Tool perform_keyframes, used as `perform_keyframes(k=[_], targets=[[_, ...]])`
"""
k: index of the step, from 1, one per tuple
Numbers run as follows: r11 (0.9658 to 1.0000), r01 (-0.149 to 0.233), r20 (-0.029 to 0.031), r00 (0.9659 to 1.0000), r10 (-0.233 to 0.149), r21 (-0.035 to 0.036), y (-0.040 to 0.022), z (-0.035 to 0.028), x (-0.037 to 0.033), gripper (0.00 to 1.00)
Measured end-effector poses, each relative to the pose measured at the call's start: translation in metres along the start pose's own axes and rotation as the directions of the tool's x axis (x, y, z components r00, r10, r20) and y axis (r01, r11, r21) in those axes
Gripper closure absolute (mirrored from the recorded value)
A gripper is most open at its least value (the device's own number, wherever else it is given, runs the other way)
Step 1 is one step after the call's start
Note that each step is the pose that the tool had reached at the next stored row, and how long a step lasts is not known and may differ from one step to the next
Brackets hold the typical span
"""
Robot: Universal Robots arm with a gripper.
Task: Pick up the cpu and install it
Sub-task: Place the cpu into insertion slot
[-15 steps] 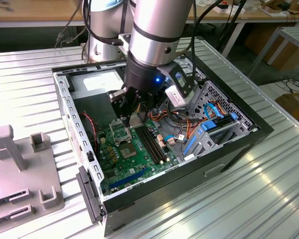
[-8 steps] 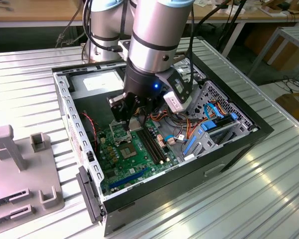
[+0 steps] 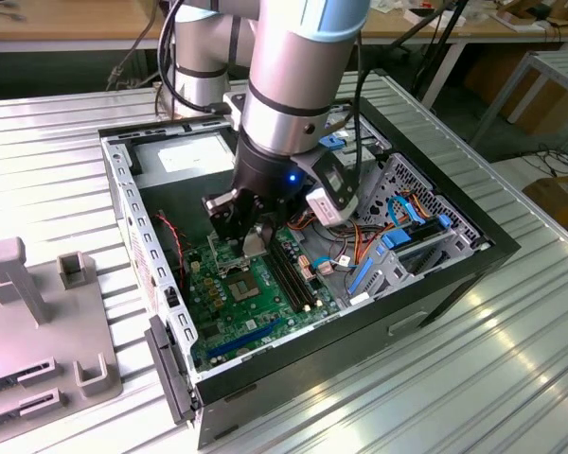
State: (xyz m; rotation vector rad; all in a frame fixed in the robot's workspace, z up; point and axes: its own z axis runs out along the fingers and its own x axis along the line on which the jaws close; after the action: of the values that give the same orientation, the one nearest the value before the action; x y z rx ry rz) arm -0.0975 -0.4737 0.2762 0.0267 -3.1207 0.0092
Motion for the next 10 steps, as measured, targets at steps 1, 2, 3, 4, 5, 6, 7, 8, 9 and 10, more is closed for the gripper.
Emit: perform_keyframes(k=[1,2,3,4,5,6,7,8,9,10], targets=[[1.0000,0.000,0.0000,1.0000,0.000,0.0000,0.0000,0.0020,0.0000,0.53],[1.0000,0.000,0.0001,1.0000,0.000,0.0000,0.0000,0.0041,-0.0001,0.53],[1.0000,0.000,0.0000,1.0000,0.000,0.0000,0.0000,0.0065,-0.0002,0.53],[1.0000,0.000,0.0000,1.0000,0.000,0.0000,0.0000,0.0084,-0.0002,0.53],[1.0000,0.000,-0.0001,1.0000,0.000,0.0001,0.0000,0.0114,-0.0002,0.53],[1.0000,0.000,-0.0001,1.0000,0.000,0.0001,0.0001,0.0142,-0.0003,0.53],[1.0000,0.000,-0.0001,1.0000,0.000,0.0000,0.0001,0.0159,-0.0003,0.53],[1.0000,0.000,0.0001,1.0000,0.000,-0.0001,0.0001,0.0174,-0.0004,0.53],[1.0000,0.000,-0.0001,1.0000,0.000,0.0001,0.0001,0.0180,-0.0004,0.53],[1.0000,0.000,-0.0001,1.0000,0.000,0.0003,0.0001,0.0180,-0.0004,0.53]])
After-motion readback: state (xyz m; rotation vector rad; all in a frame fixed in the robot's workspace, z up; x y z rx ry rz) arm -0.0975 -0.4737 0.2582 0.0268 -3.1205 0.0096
